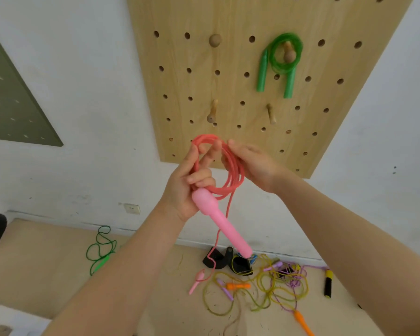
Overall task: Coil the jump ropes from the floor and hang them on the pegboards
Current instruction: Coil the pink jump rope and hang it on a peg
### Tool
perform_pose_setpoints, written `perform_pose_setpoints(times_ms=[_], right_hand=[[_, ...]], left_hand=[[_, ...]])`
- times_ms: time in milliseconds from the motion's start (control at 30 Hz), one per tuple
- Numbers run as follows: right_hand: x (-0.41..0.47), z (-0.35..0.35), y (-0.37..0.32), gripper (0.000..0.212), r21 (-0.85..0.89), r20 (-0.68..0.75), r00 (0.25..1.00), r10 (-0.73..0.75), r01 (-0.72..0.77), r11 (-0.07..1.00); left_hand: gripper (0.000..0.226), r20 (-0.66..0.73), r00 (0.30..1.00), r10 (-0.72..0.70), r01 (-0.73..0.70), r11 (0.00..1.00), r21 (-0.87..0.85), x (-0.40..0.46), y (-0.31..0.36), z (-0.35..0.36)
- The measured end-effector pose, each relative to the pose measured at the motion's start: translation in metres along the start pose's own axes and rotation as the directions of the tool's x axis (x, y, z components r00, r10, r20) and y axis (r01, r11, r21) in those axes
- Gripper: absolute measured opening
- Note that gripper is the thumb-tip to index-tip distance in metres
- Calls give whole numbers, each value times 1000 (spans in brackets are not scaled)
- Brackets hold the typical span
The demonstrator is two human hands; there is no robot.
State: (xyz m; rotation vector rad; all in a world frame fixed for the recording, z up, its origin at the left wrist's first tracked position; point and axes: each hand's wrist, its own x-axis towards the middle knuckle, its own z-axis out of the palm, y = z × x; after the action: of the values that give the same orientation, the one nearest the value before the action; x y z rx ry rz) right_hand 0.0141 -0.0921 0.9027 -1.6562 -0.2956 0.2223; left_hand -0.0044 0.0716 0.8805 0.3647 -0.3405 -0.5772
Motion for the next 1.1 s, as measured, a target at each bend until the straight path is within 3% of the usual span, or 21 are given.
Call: perform_pose_setpoints(times_ms=[67,167,233,300,367,433,567,633,733,767,867,933,1100], right_hand=[[-9,-26,12,37,-129,-9,1000,29,-29,991],[-25,-64,38,34,-382,-27,988,151,-150,912],[-36,-84,61,31,-631,-105,962,253,-261,731],[-46,-94,78,28,-722,-160,929,333,-340,602],[-50,-92,79,30,-796,-117,923,366,-307,522],[-48,-79,69,35,-920,-30,928,370,-170,352],[-46,-36,38,30,-964,243,889,388,177,198],[-46,-20,16,25,-914,397,858,327,338,224],[-42,-13,-14,16,-808,503,862,69,440,393],[-41,-16,-23,13,-789,466,885,-7,419,450],[-35,-31,-37,7,-759,253,949,-187,315,570],[-31,-39,-39,7,-733,112,956,-272,264,627],[-20,-27,-23,19,-671,-102,934,-343,190,717]], left_hand=[[16,22,999,49,-48,997,-67,1,5,-1],[19,-110,968,226,-226,974,14,0,16,7],[16,-267,894,361,-352,932,80,-2,25,9],[8,-388,820,420,-379,907,182,-1,28,5],[13,-463,780,421,-281,897,343,5,18,-4],[16,-490,768,412,-143,856,497,15,0,-10],[16,-443,828,343,117,667,736,25,-35,-9],[14,-429,856,289,200,579,790,24,-48,-4],[16,-409,887,214,294,423,857,18,-58,0],[16,-391,904,172,287,433,854,15,-59,0],[16,-341,937,72,218,643,734,6,-55,6],[19,-329,943,43,195,731,654,2,-48,8],[17,-296,949,-108,274,746,607,-1,-20,2]])
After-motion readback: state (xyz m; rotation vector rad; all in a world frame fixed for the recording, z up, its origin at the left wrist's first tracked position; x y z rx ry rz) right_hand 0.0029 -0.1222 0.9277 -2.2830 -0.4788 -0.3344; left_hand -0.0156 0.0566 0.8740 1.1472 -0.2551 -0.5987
